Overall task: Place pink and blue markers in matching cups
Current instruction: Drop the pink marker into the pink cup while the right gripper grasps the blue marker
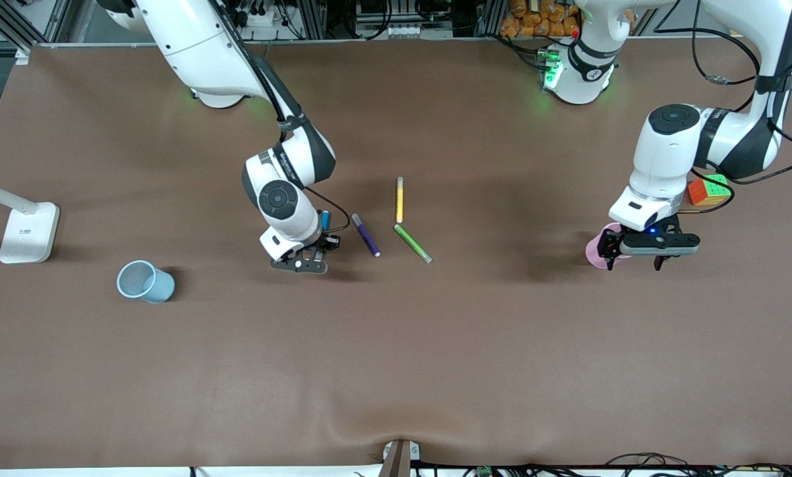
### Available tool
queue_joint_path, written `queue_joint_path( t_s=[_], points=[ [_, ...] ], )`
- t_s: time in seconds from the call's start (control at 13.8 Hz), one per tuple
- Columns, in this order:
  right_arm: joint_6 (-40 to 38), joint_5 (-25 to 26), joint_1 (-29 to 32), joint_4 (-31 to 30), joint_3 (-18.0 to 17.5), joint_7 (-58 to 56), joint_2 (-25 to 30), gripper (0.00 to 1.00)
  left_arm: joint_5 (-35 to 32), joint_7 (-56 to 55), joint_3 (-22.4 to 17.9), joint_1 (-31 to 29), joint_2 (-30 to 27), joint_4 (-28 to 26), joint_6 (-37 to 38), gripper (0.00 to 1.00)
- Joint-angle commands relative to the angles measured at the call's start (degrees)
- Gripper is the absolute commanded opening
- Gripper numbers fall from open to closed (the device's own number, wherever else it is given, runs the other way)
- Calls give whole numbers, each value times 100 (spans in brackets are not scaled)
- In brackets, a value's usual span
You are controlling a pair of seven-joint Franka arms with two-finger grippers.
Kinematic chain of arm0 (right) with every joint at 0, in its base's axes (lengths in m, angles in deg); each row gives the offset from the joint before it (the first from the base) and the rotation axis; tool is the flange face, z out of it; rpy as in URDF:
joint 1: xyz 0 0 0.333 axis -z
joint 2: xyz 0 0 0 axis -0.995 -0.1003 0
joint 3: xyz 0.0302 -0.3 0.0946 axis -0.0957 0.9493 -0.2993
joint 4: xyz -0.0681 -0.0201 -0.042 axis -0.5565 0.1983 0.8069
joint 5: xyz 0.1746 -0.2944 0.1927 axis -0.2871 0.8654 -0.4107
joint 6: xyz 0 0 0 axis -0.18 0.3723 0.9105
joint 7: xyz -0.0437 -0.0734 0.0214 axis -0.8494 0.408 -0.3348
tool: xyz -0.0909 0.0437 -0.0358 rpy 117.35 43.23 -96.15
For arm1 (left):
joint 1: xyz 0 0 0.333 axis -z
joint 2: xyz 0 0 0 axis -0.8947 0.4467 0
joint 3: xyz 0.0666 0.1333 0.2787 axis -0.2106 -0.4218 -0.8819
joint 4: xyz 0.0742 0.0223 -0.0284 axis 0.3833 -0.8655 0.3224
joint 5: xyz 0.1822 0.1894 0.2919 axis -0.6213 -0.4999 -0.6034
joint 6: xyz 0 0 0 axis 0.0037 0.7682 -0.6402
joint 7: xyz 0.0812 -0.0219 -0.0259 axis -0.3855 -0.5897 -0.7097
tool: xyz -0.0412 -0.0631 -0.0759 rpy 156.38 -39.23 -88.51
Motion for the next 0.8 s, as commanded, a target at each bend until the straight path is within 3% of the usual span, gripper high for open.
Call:
queue_joint_path(
  t_s=[0.0,0.29,0.72],
  points=[
    [-283,17,261,116,-18,-1040,301,0,-105,-47,22,-50,-21,161,23,100],
    [-836,17,577,521,-18,-2814,433,0,-44,-21,31,3,85,513,348,100],
    [-1408,-53,1596,908,-27,-6058,740,0,-9,286,84,-32,603,1084,348,100]
  ],
)
